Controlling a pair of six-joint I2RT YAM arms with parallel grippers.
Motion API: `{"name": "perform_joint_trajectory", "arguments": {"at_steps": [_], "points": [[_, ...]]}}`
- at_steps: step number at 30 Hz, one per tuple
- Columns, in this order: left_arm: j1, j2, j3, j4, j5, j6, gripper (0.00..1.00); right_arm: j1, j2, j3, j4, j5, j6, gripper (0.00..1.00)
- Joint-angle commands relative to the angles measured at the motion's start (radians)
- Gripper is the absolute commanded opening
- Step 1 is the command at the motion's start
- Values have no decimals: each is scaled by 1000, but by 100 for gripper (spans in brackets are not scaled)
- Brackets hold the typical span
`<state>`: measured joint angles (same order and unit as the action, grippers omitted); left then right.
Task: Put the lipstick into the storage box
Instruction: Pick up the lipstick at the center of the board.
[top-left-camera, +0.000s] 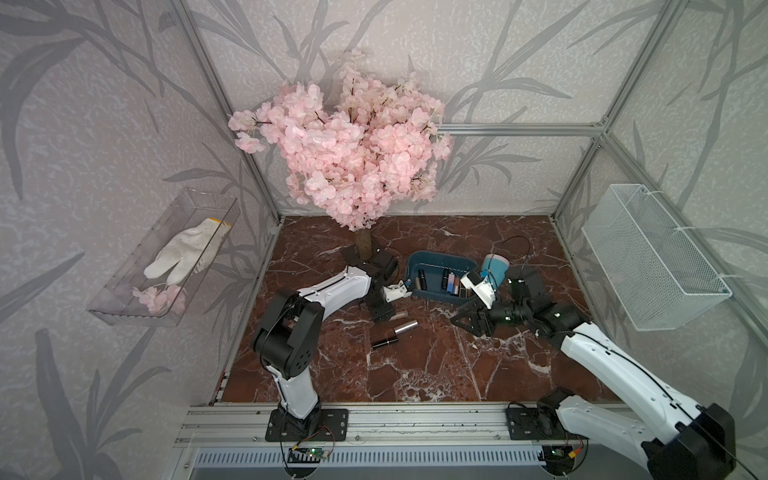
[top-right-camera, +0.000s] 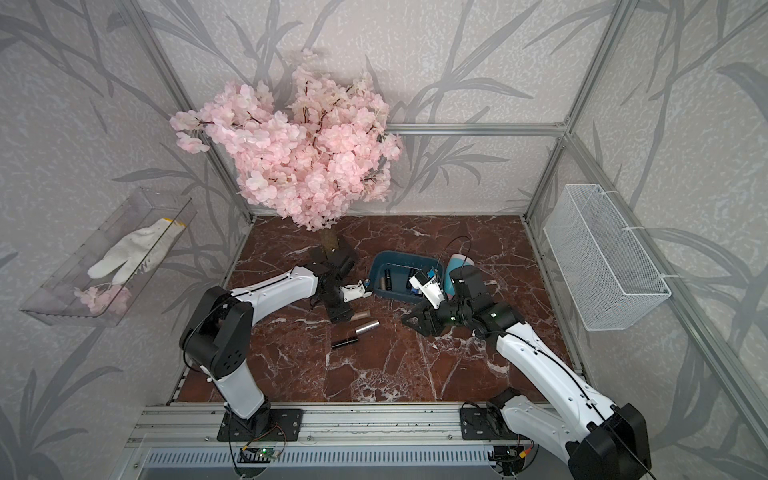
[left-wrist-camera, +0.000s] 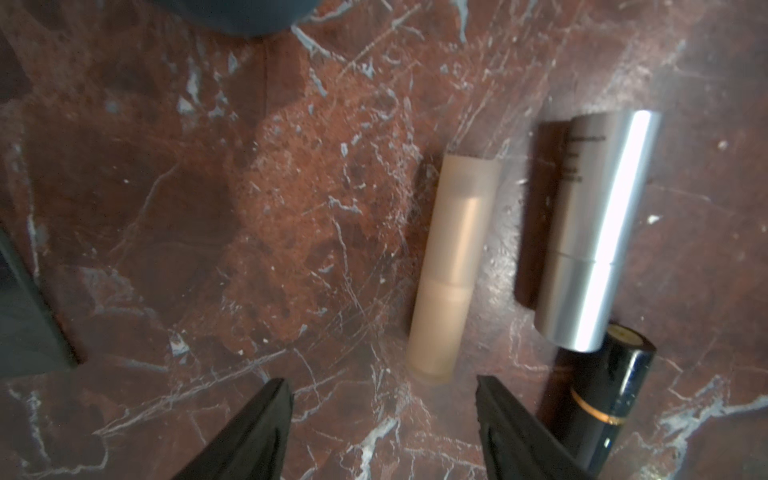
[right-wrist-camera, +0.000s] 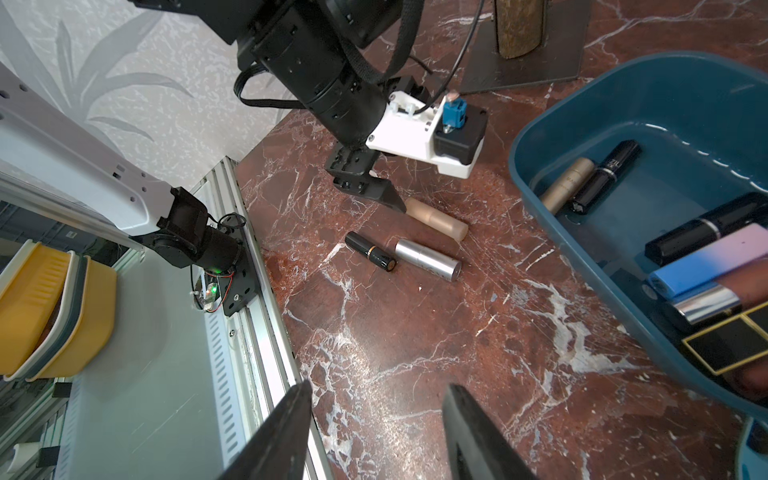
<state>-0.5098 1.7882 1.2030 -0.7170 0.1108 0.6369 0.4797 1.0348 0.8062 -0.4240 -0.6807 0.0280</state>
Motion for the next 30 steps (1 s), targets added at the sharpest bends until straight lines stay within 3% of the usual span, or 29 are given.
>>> {"name": "perform_joint_trajectory", "arguments": {"at_steps": [1, 13, 30], "points": [[0, 24, 30, -3, 26, 9, 71, 3, 2, 34, 1, 12, -8, 56], [-24, 28, -2, 27, 42, -4, 69, 3, -1, 9, 39, 35, 18, 56], [-66, 98, -23, 72, 2, -46, 52, 3, -46, 8, 33, 61, 47, 56]]}}
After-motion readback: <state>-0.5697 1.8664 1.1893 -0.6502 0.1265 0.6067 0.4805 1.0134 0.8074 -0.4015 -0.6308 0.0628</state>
